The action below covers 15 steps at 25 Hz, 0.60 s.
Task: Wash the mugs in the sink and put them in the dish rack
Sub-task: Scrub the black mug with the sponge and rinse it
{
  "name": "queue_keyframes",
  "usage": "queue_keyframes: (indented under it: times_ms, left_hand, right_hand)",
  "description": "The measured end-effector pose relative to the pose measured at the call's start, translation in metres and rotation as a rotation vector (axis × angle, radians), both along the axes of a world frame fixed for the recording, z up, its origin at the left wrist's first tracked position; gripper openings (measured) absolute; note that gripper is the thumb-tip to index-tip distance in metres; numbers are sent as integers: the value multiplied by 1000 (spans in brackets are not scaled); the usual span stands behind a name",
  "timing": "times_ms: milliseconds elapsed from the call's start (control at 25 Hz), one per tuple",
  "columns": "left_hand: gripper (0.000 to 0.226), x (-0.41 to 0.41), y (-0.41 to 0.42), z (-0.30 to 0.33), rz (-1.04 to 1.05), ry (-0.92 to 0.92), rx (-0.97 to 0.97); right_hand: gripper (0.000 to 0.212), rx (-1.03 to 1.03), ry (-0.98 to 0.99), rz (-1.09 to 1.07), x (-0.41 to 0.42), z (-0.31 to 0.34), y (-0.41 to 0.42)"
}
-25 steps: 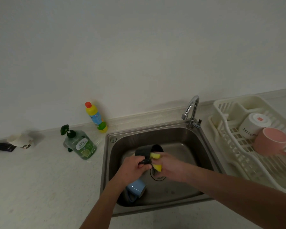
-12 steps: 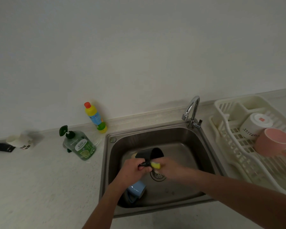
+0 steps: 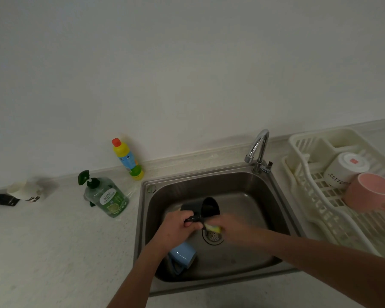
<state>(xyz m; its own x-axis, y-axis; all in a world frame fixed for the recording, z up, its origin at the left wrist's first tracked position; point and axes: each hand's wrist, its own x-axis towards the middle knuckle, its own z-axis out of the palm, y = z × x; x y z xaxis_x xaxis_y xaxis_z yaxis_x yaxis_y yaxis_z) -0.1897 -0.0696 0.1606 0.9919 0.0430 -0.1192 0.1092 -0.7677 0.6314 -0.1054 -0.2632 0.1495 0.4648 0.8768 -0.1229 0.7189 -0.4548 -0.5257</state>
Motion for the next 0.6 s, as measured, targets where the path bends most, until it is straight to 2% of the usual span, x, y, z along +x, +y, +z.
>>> queue_keyframes:
  times_ms: [40, 80, 120, 160, 200, 280, 320, 360, 400, 440, 480, 520, 560, 600]
  left_hand:
    - [28, 1, 0, 1, -7, 11, 4]
    - [27, 1, 0, 2, -11, 23, 1]
    - [27, 1, -1, 2, -8, 27, -11]
    - [26, 1, -2, 1, 2, 24, -29]
    - [27, 2, -4, 0, 11, 17, -45]
    - [30, 2, -5, -2, 6, 11, -38]
    - [32, 2, -5, -2, -4, 7, -22]
    - [32, 1, -6, -2, -10, 1, -7]
    - [31, -1, -6, -3, -12, 4, 2]
    - [31, -2, -5, -3, -17, 14, 1]
    - [31, -4, -5, -4, -22, 28, -6]
    - [28, -4, -4, -5, -27, 46, -14]
    - [24, -4, -4, -5, -26, 65, -27]
    - [20, -4, -5, -5, -17, 72, -40]
  right_hand:
    - [44, -66, -439, 177, 8, -8, -5]
    - [46, -57, -701, 241, 16, -9, -10]
    - [45, -128, -714, 269, 17, -5, -12]
    - [43, -180, -568, 229, 11, -1, -10]
    - [39, -160, -229, 116, 2, 3, -2]
    - [29, 77, 487, -367, -12, 13, 17]
    - [25, 178, 725, -550, -14, 17, 24]
    - [24, 216, 776, -551, -15, 18, 24]
    - [23, 213, 728, -402, -10, 19, 12]
    - [24, 134, 370, -146, -4, 9, 1]
    - [26, 34, -140, 95, 1, -3, -5]
    - [31, -15, -580, 222, 11, -17, -11]
    - [37, -124, -768, 281, 18, -22, -16]
    - [40, -211, -708, 289, 19, -21, -15]
